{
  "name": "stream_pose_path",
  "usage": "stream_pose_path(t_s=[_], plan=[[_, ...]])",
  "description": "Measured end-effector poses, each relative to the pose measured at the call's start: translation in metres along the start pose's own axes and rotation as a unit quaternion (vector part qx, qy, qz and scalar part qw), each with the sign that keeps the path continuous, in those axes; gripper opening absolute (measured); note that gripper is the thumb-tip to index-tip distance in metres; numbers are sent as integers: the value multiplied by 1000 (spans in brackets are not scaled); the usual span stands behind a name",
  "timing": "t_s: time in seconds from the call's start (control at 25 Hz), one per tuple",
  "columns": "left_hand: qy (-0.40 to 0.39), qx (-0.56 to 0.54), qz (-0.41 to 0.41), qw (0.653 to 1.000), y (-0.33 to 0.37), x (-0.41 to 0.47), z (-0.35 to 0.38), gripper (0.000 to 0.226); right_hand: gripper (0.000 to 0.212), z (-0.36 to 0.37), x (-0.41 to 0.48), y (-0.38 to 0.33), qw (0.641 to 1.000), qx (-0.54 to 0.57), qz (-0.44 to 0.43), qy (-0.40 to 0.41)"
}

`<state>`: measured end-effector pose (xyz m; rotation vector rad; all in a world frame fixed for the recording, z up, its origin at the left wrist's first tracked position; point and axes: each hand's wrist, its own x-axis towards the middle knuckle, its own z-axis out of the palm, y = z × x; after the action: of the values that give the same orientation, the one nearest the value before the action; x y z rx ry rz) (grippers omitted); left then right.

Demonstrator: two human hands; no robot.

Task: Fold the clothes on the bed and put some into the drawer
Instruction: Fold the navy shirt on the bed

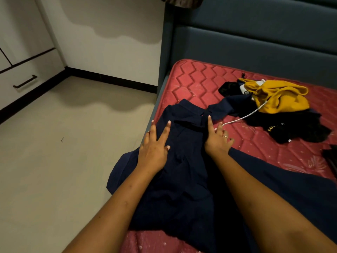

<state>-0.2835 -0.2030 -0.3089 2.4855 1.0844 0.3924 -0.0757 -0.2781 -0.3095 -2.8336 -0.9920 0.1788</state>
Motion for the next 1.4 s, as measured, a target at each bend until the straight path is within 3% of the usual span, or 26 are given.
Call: stream_pose_path(t_s=[0.12, 0.2, 0.32, 0.44, 0.52, 0.6, 0.68, 0.84, 1.0, 1.04, 1.08, 1.2, 1.24, 1.36, 1.4], plan=[[-12, 19, -17, 1000, 7, -15, -15, 66, 72, 6, -68, 6, 988, 74, -103, 90], [-47, 10, -41, 998, 16, -42, -25, 68, 56, 11, -128, 25, 979, 88, -155, 102], [-111, 30, -79, 990, 24, -89, -29, 85, 54, 6, -171, 65, 986, 54, -154, -25], [-66, 100, -49, 992, 42, -150, -15, 91, 58, -14, -194, 109, 984, -48, -141, -97], [-33, 128, 27, 991, 55, -184, -3, 88, 60, -24, -213, 130, 982, -94, -114, -119], [-56, 173, 81, 980, 56, -207, 6, 82, 60, -31, -230, 150, 974, -133, -85, -161], [-87, 213, 71, 971, 43, -217, 8, 73, 64, -47, -236, 169, 965, -150, -63, -207], [-46, 259, 85, 961, 14, -236, 5, 65, 71, -89, -235, 222, 951, -124, -11, -283], [-16, 252, 140, 957, 30, -238, 20, 74, 91, -50, -208, 345, 957, -84, 198, -195], [-16, 249, 152, 956, 44, -237, 26, 70, 90, -34, -199, 373, 951, -29, 247, -183], [-12, 239, 163, 957, 59, -235, 33, 62, 86, -32, -197, 384, 941, -7, 285, -180], [-55, 213, 184, 958, 110, -228, 67, 59, 114, -65, -215, 375, 906, 58, 380, -178], [-66, 204, 190, 958, 126, -224, 78, 61, 111, -71, -216, 370, 903, 67, 376, -195], [-109, 184, 214, 953, 175, -218, 109, 66, 59, -75, -203, 372, 914, 112, 301, -249], [-122, 185, 219, 950, 186, -220, 116, 70, 50, -79, -203, 368, 919, 95, 288, -251]])
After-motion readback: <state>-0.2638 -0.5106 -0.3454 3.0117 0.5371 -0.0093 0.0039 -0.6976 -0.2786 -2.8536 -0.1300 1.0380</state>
